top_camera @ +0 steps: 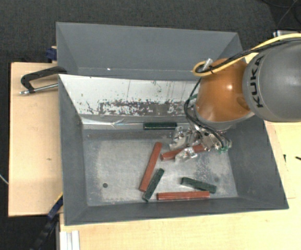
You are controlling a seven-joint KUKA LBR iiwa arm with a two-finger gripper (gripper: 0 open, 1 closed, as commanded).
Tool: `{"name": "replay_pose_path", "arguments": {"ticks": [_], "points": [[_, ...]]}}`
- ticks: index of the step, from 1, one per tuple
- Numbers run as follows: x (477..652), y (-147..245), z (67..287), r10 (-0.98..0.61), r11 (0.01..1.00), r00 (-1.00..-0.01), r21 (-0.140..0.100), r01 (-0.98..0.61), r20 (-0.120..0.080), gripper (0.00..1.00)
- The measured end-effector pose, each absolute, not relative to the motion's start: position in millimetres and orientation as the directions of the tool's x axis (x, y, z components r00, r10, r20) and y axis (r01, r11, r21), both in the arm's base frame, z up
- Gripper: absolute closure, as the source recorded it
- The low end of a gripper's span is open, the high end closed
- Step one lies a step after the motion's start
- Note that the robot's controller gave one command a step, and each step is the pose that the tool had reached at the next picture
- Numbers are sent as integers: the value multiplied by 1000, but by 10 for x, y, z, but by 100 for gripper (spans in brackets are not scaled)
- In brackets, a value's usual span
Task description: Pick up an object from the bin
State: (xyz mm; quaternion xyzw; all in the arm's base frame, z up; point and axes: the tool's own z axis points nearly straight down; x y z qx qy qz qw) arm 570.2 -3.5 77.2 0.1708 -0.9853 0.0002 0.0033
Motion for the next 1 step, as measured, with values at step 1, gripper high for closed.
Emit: {"name": "replay_pose_path", "arguments": {"ticks": [1], "points": [[5555,-111,2153,-370,929,-929,-2,-370,-7,100]]}}
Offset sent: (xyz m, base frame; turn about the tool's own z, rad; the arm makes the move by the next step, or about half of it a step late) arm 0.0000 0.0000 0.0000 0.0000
